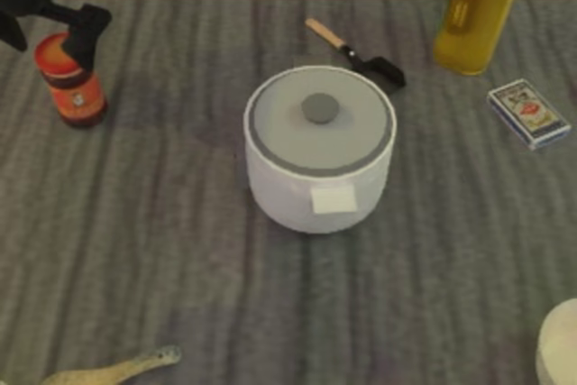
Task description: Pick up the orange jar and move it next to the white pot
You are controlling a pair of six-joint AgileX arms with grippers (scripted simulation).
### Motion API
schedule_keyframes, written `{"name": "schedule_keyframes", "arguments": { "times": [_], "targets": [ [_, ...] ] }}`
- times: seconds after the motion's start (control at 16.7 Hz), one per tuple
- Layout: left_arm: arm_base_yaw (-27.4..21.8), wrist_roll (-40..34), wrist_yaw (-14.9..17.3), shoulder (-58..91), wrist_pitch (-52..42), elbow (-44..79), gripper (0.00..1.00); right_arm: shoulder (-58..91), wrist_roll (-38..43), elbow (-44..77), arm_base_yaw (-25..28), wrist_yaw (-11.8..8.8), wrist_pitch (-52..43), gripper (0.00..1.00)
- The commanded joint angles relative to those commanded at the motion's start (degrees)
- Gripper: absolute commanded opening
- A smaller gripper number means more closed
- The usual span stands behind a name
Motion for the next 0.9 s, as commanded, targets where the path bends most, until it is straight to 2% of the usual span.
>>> {"name": "schedule_keyframes", "arguments": {
  "times": [0.24, 0.9],
  "targets": [
    [-0.24, -0.13, 0.03, 1.75, -0.43, 2.07, 1.00, 0.00, 0.00, 0.00, 0.00, 0.00, 0.00, 1.00],
    [-0.23, -0.19, 0.24, 16.96, -6.68, 23.62, 1.00, 0.00, 0.00, 0.00, 0.00, 0.00, 0.00, 1.00]
  ]
}}
